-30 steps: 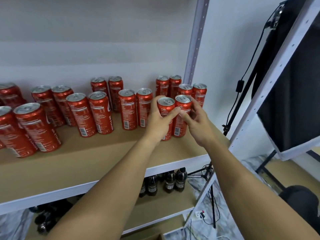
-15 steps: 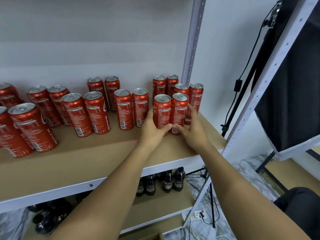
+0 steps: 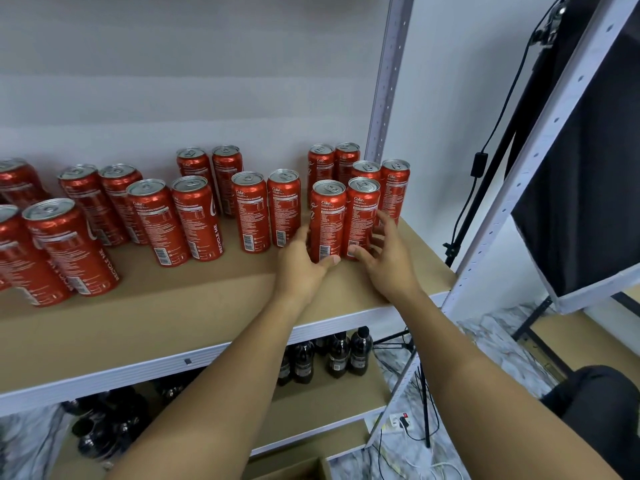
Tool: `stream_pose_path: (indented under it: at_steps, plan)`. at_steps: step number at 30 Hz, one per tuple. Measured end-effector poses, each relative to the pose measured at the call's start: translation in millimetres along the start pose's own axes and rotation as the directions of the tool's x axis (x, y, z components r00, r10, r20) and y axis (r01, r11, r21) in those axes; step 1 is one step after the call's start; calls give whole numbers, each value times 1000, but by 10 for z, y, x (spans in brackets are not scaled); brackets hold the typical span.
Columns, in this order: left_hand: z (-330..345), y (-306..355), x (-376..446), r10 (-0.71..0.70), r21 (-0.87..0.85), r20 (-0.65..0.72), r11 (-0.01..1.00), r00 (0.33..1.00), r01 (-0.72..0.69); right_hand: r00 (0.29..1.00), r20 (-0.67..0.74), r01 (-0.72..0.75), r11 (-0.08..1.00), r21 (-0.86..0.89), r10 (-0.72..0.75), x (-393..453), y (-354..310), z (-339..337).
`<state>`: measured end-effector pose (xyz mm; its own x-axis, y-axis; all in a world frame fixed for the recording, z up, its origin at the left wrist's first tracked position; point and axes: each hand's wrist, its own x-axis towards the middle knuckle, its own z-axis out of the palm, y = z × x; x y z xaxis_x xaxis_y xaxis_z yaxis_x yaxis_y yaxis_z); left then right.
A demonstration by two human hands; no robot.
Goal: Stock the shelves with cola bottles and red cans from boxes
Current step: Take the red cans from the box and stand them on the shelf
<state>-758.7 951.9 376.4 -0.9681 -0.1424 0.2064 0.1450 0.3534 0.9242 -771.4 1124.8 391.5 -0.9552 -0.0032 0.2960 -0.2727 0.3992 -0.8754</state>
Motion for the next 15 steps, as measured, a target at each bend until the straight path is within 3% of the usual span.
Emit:
stream_pose_path:
  at_steps: [5, 9, 12, 15]
  plan:
    - [-171, 180, -524, -41, -52, -95, 998, 995, 36, 989, -149, -19, 997, -72, 8, -394, -42, -39]
    - [-337, 281, -1059, 5, -175, -94, 984, 996, -21, 972, -232, 38, 998, 52, -25, -952, -169, 40]
    - [-399, 97, -1435, -23, -307, -52, 952, 998, 6, 980, -197, 54, 966, 252, -4, -1363, -213, 208]
    - [-410, -456, -1797, -109, -323, -28, 942, 994, 94, 997, -73, -16, 958, 287, 38, -1718, 29, 522]
